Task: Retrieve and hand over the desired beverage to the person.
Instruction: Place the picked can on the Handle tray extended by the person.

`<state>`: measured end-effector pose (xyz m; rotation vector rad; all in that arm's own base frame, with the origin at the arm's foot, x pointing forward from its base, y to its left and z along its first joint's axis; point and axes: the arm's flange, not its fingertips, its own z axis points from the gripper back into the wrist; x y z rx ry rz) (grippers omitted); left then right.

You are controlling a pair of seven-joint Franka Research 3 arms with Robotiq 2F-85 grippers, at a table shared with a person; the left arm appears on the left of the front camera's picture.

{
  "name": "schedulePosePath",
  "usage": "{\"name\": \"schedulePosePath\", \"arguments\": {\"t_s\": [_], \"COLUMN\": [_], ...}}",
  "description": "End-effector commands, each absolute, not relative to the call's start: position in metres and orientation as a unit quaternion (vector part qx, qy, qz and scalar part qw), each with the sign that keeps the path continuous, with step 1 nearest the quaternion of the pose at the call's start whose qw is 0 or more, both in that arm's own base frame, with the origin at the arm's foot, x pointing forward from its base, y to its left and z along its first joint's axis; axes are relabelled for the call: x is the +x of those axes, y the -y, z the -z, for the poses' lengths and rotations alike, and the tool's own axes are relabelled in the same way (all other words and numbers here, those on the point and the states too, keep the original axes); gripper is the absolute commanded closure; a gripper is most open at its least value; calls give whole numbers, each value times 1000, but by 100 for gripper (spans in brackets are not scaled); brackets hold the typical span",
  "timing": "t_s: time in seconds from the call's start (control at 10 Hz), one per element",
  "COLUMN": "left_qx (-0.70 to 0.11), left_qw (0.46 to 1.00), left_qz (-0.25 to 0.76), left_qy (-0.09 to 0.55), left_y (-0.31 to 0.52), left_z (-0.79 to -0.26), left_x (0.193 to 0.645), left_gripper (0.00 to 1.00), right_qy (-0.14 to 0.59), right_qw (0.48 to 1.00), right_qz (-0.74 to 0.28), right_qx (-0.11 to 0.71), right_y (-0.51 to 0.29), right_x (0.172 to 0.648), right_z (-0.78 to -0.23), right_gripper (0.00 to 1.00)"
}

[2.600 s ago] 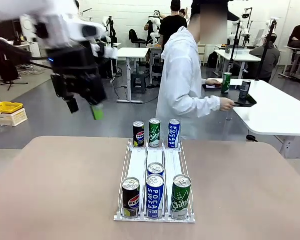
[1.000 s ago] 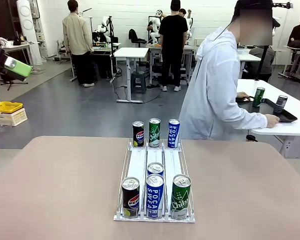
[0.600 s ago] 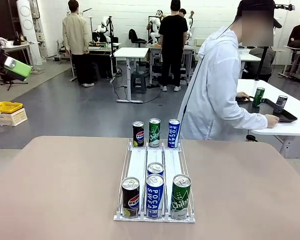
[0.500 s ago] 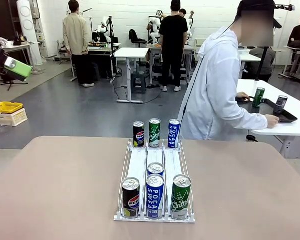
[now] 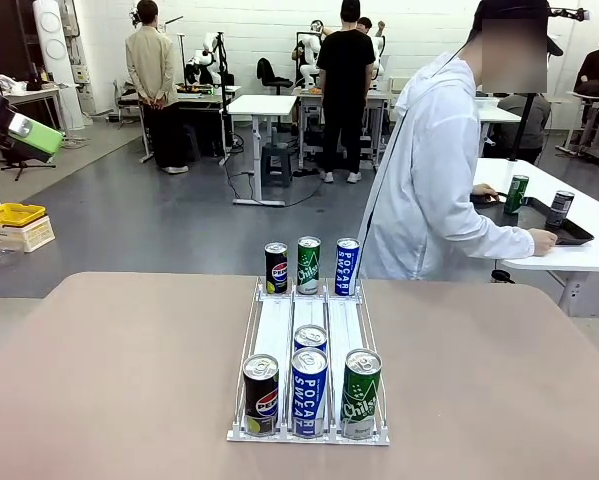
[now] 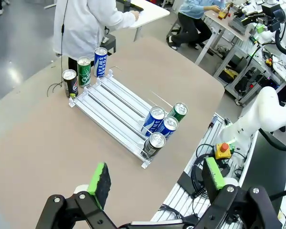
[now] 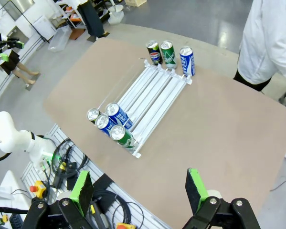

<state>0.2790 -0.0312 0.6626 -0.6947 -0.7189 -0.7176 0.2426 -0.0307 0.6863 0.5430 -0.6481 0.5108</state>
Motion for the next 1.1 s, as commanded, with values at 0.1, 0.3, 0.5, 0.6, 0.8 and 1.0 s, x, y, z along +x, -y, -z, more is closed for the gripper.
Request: {"name": "schedulePosePath", "arguments": {"t_s": [0.1,0.3,0.5,0.6,0.8,1.0], "left_qx": [-323,-323,-323,-323,-323,-323], "left_qw": [817,817,817,817,817,817], "left_qz": [337,337,337,337,337,337], "left_qy": [338,338,338,338,338,338], "left_y": [33,33,33,33,33,33], "left_z": [-665,-665,-665,-665,-665,-665], "left_x": [279,279,279,279,279,279], "left_gripper": [0,0,0,0,0,0], "right_qy": [311,311,311,311,311,311], "right_qw": [878,878,878,878,878,878], "right_qz": [-248,-248,-248,-248,-248,-248], "right_qx": [264,264,264,264,264,264], "right_y": [30,30,30,30,30,30], "right_x": [242,242,242,242,242,242], "right_z": [-685,-685,-685,-685,-685,-685], "right_gripper": [0,0,0,0,0,0]}}
